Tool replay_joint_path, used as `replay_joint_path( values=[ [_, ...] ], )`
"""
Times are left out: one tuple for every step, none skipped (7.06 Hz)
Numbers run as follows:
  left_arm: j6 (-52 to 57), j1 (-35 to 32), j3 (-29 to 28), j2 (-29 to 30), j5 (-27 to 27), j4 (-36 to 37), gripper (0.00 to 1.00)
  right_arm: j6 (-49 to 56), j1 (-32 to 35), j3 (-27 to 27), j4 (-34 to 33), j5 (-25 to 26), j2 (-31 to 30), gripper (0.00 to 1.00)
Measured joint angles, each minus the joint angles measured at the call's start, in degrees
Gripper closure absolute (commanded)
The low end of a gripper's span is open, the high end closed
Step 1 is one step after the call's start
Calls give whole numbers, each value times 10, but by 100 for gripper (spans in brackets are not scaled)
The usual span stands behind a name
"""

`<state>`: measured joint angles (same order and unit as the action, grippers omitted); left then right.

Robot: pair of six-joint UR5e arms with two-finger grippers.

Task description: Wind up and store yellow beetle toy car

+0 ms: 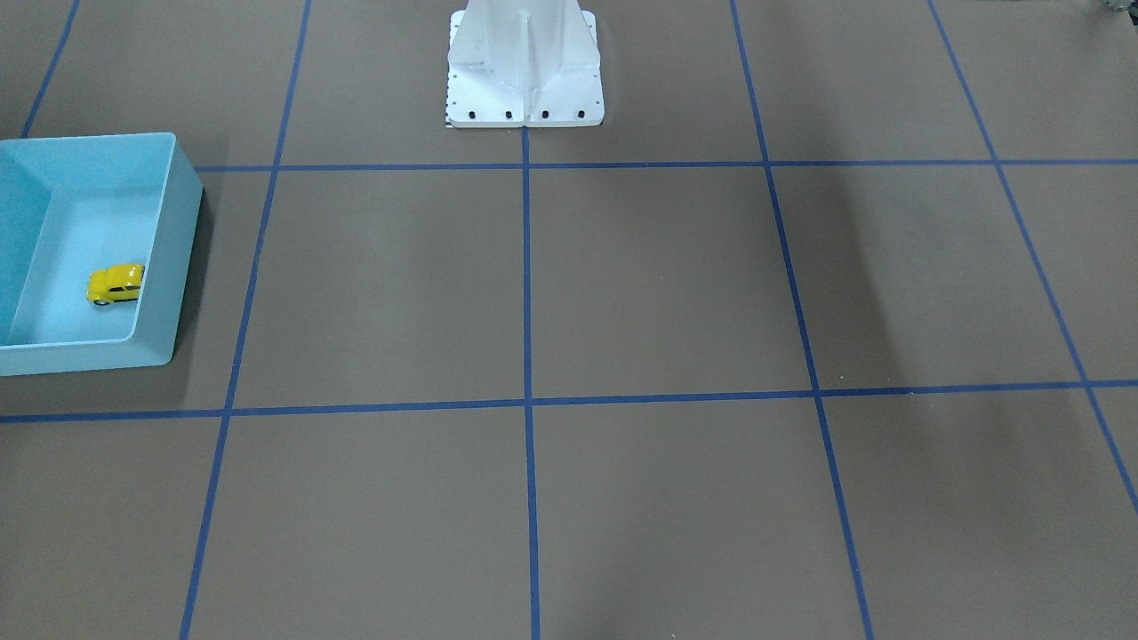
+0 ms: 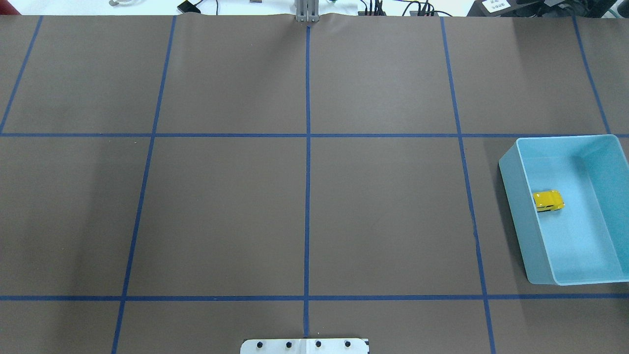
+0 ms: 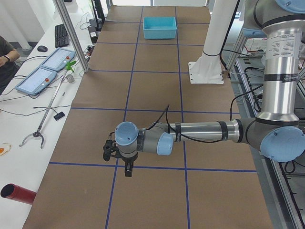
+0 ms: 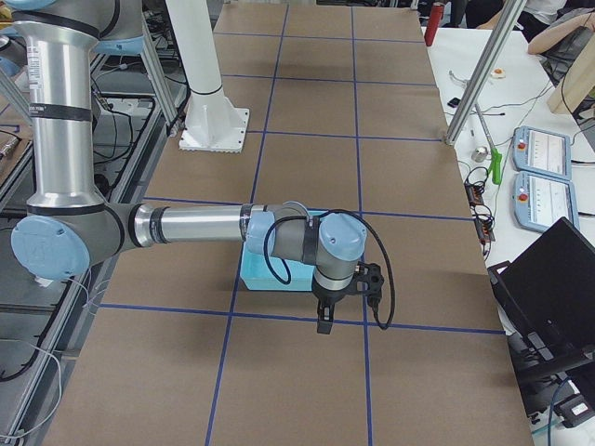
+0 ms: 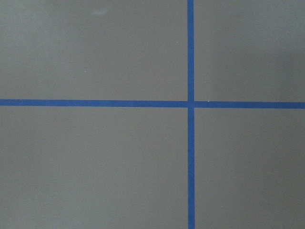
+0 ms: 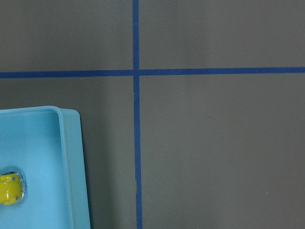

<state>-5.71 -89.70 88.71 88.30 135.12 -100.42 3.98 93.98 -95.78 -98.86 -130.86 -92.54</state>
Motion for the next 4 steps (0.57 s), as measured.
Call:
replay_joint_path(
  values=[
    [0,-1,5,-1,0,2,0,0,1,18,45,6,-16,0],
    [1,-1,10,-2,2,7,0,0,1,35,89,10,-27,0],
    [12,-2,13,-1,6,19,0,0,2,43,114,11,-34,0],
    [28,-5,15,-1,10,31,0,0,4,44,123,11,-37,0]
  ],
)
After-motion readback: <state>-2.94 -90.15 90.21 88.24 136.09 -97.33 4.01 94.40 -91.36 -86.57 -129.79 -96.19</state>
